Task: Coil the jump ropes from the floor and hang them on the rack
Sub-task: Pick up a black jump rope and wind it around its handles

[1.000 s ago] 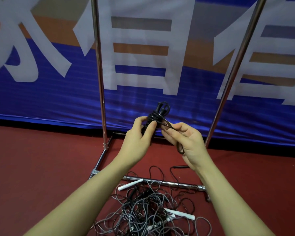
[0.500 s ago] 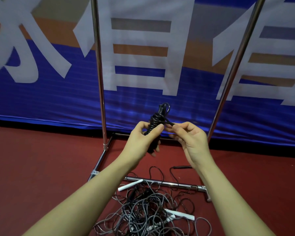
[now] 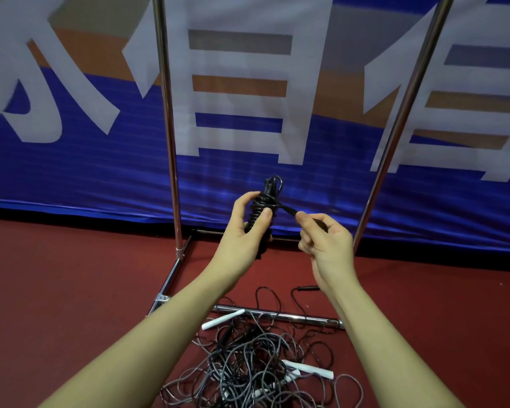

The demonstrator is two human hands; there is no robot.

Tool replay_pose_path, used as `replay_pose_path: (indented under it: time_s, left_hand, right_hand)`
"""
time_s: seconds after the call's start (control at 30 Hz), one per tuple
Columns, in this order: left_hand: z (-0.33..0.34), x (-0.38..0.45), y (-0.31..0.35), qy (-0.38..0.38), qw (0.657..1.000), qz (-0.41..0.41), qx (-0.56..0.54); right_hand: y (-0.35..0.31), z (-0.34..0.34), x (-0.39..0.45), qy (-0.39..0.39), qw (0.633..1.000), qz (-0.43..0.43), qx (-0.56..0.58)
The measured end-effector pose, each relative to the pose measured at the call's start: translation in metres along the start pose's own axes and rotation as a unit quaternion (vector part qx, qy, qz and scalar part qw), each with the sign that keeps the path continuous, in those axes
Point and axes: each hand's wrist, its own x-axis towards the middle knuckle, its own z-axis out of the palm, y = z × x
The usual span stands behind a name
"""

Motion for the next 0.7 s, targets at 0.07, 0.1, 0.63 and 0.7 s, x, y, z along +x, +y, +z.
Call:
replay_pose_path:
  time_s: [0.07,0.1,0.63,0.7]
  left_hand:
    - [0.000,0.002,-0.001,0.018,1.000,0.005,0.003]
    - [-0.001,0.003,-0.001,0.029,1.000,0.003,0.009]
    - [-0.001,0.002,0.004,0.072,0.989,-0.078,-0.103]
    - [-0.001,0.002,0.004,0.078,0.992,-0.062,-0.073]
  right_hand:
    - [-0.001,0.000,0.000,-0.016,0.999,-0.006,0.032]
    - [-0.002,0.000,-0.001,-0.026,0.999,-0.009,0.043]
    - [0.009,0.000,0.002,-0.071,0.988,0.051,0.130]
    - [0.009,0.001,0.000,-0.075,0.985,0.060,0.145]
